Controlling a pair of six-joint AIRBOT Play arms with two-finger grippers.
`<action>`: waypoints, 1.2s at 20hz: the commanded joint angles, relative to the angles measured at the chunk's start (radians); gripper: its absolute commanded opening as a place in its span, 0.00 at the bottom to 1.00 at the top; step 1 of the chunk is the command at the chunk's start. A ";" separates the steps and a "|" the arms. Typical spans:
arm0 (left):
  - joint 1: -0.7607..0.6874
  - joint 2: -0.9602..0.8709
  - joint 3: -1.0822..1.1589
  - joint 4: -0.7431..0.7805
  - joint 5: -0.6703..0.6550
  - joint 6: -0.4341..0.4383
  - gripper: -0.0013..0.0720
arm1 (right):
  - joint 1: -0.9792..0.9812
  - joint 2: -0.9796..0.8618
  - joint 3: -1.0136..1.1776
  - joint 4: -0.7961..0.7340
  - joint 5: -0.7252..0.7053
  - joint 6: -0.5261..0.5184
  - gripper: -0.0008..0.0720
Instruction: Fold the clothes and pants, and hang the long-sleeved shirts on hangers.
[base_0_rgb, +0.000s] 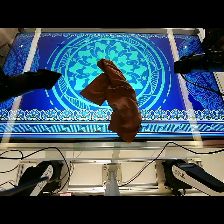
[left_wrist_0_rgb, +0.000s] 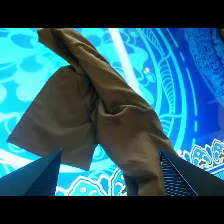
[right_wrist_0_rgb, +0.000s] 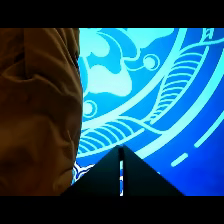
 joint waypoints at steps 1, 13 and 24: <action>0.001 0.001 -0.003 -0.001 0.000 0.000 0.98 | 0.000 -0.001 -0.003 0.003 0.002 0.003 0.03; 0.001 0.001 -0.003 -0.003 0.001 -0.001 0.98 | 0.000 -0.008 -0.249 0.250 0.288 0.006 0.07; 0.000 -0.038 -0.005 -0.017 0.117 -0.003 0.98 | 0.000 -0.008 -0.607 0.320 0.021 0.006 0.63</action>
